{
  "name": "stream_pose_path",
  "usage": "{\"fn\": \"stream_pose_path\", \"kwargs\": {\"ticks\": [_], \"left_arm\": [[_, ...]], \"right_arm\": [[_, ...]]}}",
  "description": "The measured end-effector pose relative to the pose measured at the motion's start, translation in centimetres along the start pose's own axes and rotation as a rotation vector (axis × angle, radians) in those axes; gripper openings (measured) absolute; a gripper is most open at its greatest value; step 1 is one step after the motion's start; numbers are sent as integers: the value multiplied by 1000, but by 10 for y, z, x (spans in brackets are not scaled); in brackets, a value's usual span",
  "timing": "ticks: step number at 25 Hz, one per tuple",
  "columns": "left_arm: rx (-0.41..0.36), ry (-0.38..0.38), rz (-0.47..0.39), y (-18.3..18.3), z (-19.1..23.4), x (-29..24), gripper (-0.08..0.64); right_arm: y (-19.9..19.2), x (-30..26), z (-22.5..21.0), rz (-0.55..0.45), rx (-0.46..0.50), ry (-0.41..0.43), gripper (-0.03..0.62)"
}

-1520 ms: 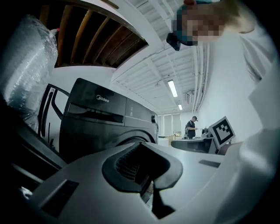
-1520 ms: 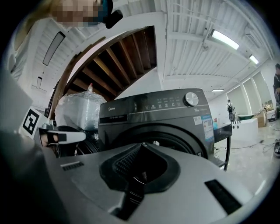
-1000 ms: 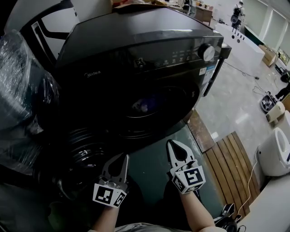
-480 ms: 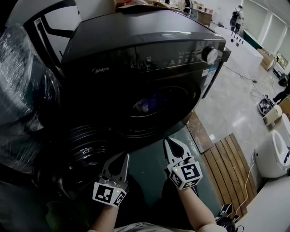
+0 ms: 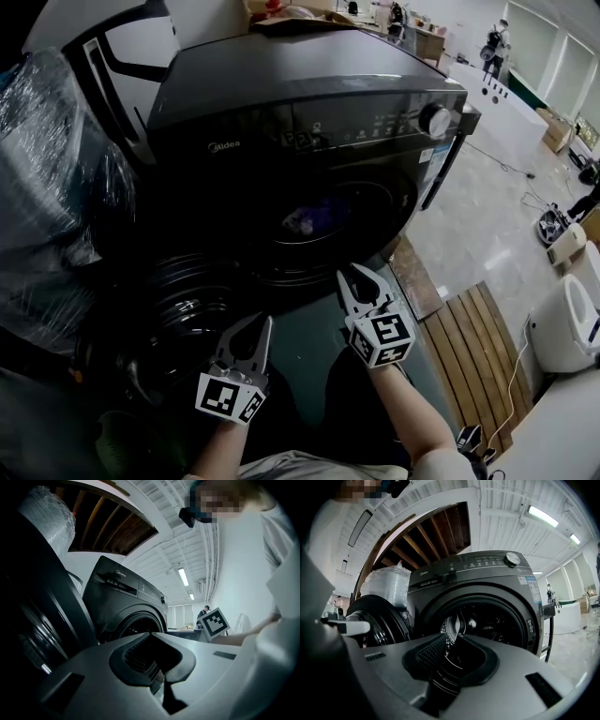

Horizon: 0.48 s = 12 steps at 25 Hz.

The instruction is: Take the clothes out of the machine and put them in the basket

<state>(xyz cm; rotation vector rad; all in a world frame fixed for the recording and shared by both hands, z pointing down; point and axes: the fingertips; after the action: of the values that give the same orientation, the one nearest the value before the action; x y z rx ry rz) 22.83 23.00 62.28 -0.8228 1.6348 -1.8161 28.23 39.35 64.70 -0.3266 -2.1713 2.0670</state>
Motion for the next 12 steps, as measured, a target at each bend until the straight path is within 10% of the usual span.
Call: {"fn": "stream_pose_path", "kwargs": {"ticks": [12], "left_arm": [[-22,-76,-11,10,-11,8,23]], "right_arm": [[5,-26,-12,77,-26,48,209]]}}
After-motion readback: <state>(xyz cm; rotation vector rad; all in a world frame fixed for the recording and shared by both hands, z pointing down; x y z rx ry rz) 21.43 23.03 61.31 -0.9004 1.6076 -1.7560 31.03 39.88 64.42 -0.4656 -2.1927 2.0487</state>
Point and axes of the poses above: the fingertips, and each gripper's own axes: x backward along the fingers, z to its left, y out of its top, and after that the axes turned 1 degree about x, right-handed
